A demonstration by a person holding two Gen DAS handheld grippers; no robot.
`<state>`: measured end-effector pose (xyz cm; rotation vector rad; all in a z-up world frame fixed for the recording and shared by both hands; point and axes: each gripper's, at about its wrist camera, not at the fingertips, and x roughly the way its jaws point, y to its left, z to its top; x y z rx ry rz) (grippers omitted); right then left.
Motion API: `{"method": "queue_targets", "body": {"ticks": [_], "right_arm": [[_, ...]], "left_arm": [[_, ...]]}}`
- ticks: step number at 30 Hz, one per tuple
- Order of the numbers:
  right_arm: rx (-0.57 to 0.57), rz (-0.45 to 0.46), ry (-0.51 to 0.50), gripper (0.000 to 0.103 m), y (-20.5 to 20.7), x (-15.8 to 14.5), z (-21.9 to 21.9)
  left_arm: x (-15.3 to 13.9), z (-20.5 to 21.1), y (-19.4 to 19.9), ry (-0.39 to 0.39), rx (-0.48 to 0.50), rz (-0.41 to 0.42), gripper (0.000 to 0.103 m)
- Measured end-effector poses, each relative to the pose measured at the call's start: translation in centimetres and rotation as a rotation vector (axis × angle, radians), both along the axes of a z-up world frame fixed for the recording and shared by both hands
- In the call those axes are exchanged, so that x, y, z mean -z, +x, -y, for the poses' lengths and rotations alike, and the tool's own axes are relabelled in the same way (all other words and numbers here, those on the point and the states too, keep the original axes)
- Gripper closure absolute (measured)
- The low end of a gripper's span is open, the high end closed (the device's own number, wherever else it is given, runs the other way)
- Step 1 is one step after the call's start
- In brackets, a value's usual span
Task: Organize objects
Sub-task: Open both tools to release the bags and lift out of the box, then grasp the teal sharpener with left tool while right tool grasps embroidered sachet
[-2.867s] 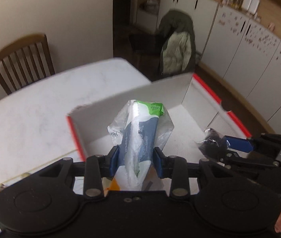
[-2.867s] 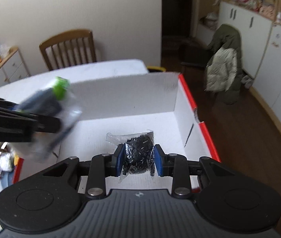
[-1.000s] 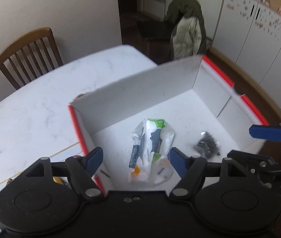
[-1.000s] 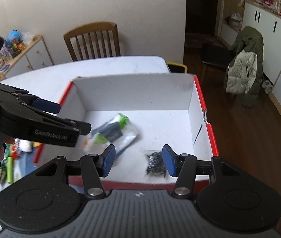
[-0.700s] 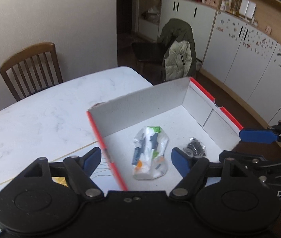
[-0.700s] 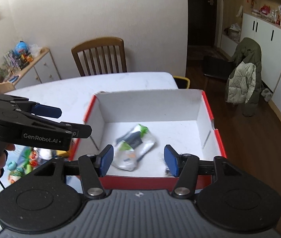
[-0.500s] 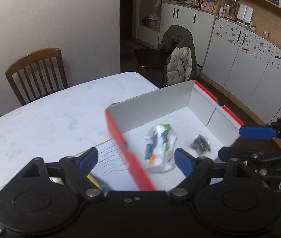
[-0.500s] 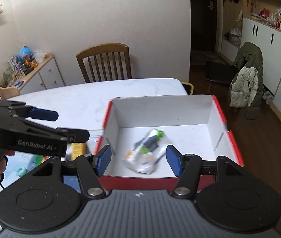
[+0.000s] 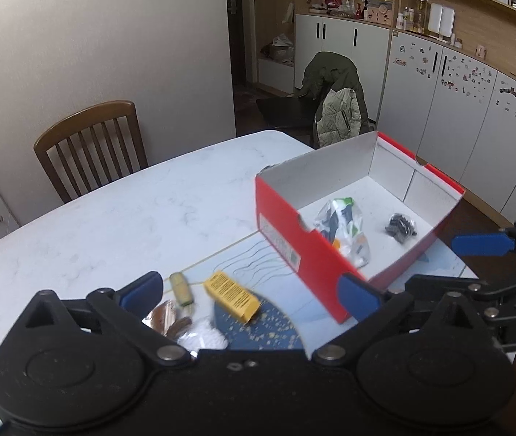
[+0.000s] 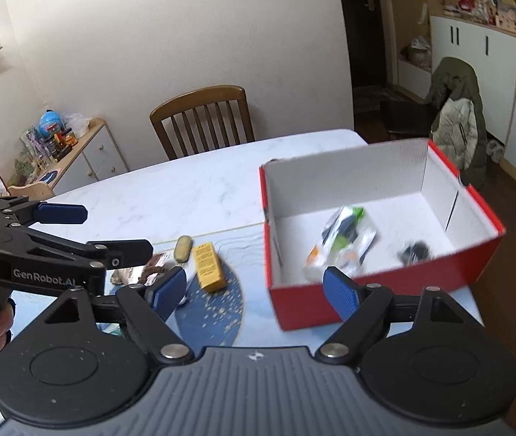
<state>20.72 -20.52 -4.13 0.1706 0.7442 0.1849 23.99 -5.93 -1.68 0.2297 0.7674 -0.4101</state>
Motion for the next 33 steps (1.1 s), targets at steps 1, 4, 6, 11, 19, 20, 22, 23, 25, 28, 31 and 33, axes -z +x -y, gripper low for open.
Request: {"method": "queue_targets", "body": {"ticks": [1, 4, 6, 11, 19, 20, 22, 23, 25, 28, 31, 33], "right_arm": [[0.008, -0.002, 0.002, 0.020, -0.4, 0.0, -0.4], [0.032, 0.001, 0.008, 0.020, -1.3, 0.1, -1.3], [0.041, 0.004, 0.016, 0.020, -1.9, 0.1, -1.8], [0.033, 0.018, -0.003, 0.014, -2.7, 0.0, -3.9], [-0.064, -0.012, -0.027, 0.013, -2.2, 1.1, -8.5], [-0.079, -0.014, -0.029, 0.013, -2.2, 1.3, -9.2], [-0.113, -0.024, -0.033, 0.013, -2.0, 2.0, -10.7], [-0.129, -0.032, -0.031, 0.013, -1.9, 2.3, -11.5], [-0.155, -0.046, -0.031, 0.013, -1.7, 3.0, -12.9], [-0.196, -0.070, -0.026, 0.013, -1.4, 4.0, -14.6], [-0.233, -0.088, -0.031, 0.013, -1.0, 5.2, -16.1], [-0.257, -0.109, -0.033, 0.013, -0.7, 6.0, -17.0]], "left_arm": [[0.0, -0.4, -0.2, 0.001, 0.001, 0.003, 0.001], [0.0, -1.8, -0.7, -0.001, 0.007, 0.009, 0.001], [0.1, -2.9, -1.0, -0.007, 0.002, 0.013, 0.001], [0.5, -5.8, -1.4, -0.015, -0.018, 0.021, 0.001], [2.6, -11.1, -0.8, -0.034, -0.117, -0.009, 0.000], [2.8, -11.9, -0.7, -0.038, -0.135, -0.016, 0.000], [3.3, -13.6, -0.4, -0.056, -0.175, -0.031, 0.000], [3.6, -14.4, -0.2, -0.062, -0.193, -0.037, 0.000], [4.1, -16.0, 0.1, -0.066, -0.239, -0.050, 0.000], [5.3, -18.4, 0.7, -0.092, -0.299, -0.093, 0.000], [6.7, -20.3, 0.9, -0.115, -0.334, -0.131, 0.000], [7.9, -20.9, 0.8, -0.109, -0.334, -0.143, 0.000]]}}
